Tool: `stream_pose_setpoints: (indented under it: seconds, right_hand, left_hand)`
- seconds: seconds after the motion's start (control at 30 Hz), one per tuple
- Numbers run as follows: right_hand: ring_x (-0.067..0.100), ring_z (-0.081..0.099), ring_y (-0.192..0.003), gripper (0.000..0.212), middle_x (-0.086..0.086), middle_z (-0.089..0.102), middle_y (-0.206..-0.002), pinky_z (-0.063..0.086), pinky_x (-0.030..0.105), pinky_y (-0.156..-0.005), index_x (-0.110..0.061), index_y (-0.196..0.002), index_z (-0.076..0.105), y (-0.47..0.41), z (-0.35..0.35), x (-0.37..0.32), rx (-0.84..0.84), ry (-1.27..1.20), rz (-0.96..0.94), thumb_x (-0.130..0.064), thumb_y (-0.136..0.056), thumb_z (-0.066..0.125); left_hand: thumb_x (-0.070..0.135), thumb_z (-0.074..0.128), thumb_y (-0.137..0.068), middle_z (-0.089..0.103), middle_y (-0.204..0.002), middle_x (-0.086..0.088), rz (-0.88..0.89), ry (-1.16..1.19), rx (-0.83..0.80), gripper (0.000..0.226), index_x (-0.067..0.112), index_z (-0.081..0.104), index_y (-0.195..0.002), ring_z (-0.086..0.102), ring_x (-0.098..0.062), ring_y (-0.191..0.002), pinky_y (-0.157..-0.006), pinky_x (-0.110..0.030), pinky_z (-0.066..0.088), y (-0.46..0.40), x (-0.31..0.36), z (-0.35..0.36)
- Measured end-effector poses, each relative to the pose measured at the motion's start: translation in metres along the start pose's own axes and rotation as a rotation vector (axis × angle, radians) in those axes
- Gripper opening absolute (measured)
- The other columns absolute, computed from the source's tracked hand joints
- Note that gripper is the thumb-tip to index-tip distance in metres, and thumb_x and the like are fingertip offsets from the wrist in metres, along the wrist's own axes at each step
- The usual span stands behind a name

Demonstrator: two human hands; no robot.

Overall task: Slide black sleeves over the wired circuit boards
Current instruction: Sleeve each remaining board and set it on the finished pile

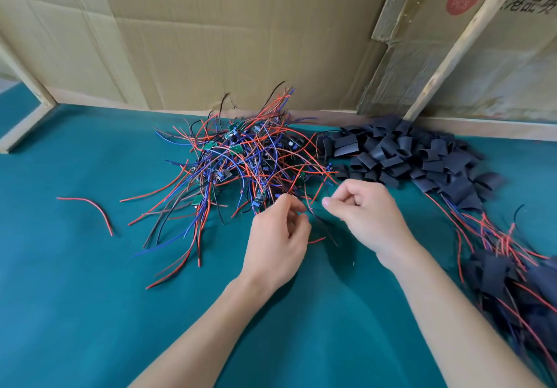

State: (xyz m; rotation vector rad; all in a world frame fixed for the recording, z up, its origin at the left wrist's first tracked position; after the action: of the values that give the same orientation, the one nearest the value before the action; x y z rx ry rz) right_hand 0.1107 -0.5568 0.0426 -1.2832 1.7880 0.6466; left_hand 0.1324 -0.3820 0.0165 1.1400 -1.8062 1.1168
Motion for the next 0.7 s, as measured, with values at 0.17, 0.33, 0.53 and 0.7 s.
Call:
stream_pose_setpoints:
  seconds: [0.17, 0.33, 0.53, 0.7]
  right_hand:
    - [0.008, 0.047, -0.057, 0.016, -0.005, 0.058, -0.062, 0.039, 0.018, -0.056, -0.019, -0.071, 0.070, 0.056, 0.006, -0.016, -0.218, -0.250, -0.104, -0.028, -0.082, 0.077]
    - [0.009, 0.049, -0.058, 0.017, -0.005, 0.061, -0.063, 0.040, 0.029, -0.058, -0.020, -0.074, 0.068, 0.087, 0.026, -0.027, -0.380, -0.039, -0.209, -0.030, -0.084, 0.076]
    - [0.008, 0.051, -0.057, 0.018, 0.000, 0.065, -0.067, 0.041, 0.021, -0.058, -0.020, -0.076, 0.066, 0.100, 0.045, -0.037, -0.572, 0.124, -0.252, -0.031, -0.085, 0.076]
    - [0.000, 0.052, -0.061, 0.018, -0.009, 0.064, -0.067, 0.040, 0.014, -0.061, -0.017, -0.077, 0.066, 0.110, 0.054, -0.044, -0.786, 0.056, -0.204, -0.029, -0.085, 0.077]
  left_hand:
    - [0.046, 0.041, -0.099, 0.075, -0.077, 0.005, -0.174, 0.198, -0.180, 0.035, 0.021, 0.066, -0.095, 0.065, -0.021, -0.047, -0.045, -0.018, 0.041, 0.000, -0.005, 0.015]
    - [0.039, 0.051, -0.104, 0.077, -0.080, -0.007, -0.346, 0.438, -0.255, 0.031, 0.014, 0.070, -0.101, 0.054, -0.016, -0.045, -0.037, -0.015, 0.030, 0.000, -0.014, 0.021]
    - [0.021, 0.063, -0.098, 0.070, -0.068, -0.005, -0.388, 0.452, -0.220, 0.019, 0.011, 0.059, -0.083, 0.052, -0.015, -0.047, -0.039, -0.022, 0.033, -0.001, -0.019, 0.019]
    - [0.025, 0.073, -0.088, 0.067, -0.069, -0.014, -0.356, 0.487, -0.236, 0.030, 0.020, 0.056, -0.065, 0.047, -0.013, -0.044, -0.045, -0.023, 0.036, 0.000, -0.012, 0.018]
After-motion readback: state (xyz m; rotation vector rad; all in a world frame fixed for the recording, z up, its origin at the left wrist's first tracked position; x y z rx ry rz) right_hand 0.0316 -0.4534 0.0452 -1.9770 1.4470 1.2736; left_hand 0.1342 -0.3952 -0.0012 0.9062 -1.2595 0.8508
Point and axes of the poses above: each hand's wrist, its own y-axis away from the middle knuckle, its own z-axis out of the palm, x = y × z, the point moved 10 cm from there along -y, towards the middle knuckle
